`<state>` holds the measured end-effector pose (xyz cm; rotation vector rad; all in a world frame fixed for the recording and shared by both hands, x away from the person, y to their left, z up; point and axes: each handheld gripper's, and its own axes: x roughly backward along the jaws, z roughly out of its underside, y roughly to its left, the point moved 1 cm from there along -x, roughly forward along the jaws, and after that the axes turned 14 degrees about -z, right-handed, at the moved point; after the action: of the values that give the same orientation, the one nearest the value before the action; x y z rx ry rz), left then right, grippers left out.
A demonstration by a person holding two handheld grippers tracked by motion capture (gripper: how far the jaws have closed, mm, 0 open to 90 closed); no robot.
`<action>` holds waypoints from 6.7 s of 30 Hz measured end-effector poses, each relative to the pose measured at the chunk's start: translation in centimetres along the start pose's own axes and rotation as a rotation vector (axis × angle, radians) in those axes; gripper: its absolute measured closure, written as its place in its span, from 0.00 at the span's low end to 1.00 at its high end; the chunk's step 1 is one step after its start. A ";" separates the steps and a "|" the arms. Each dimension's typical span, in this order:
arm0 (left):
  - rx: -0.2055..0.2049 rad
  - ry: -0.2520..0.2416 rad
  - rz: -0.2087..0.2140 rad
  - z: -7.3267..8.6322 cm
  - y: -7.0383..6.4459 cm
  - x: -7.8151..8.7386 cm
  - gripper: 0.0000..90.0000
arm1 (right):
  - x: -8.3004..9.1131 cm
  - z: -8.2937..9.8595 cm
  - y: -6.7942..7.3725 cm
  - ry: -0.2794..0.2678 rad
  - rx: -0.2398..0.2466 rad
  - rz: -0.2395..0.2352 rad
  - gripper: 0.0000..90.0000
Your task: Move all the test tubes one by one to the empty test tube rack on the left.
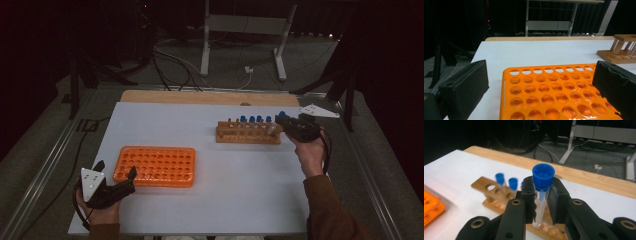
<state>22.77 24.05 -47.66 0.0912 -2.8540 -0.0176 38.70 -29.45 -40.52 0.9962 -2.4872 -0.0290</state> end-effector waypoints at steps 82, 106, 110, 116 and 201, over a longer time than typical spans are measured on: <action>-0.292 0.057 0.592 -3.1 -25.4 -5.2 0.87 | -4.1 3.3 12.0 0.125 0.086 -0.347 0.85; -0.183 0.045 0.543 -4.3 -20.9 -5.3 0.87 | -1.9 3.5 8.9 0.022 0.080 -0.193 0.00; -0.170 0.044 0.541 -4.1 -20.1 -5.1 0.87 | -1.2 4.0 8.4 0.013 0.079 -0.184 0.00; -0.147 0.038 0.528 -4.0 -18.5 -4.8 0.87 | 0.3 4.6 7.7 -0.010 0.076 -0.158 0.00; -0.229 0.155 0.521 0.7 -12.1 -1.9 0.61 | 1.5 5.9 7.2 0.001 0.095 -0.139 0.00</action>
<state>25.10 12.05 -49.10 -0.6636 -2.6121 -0.2179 30.55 -26.01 -43.89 1.2069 -2.4333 0.0462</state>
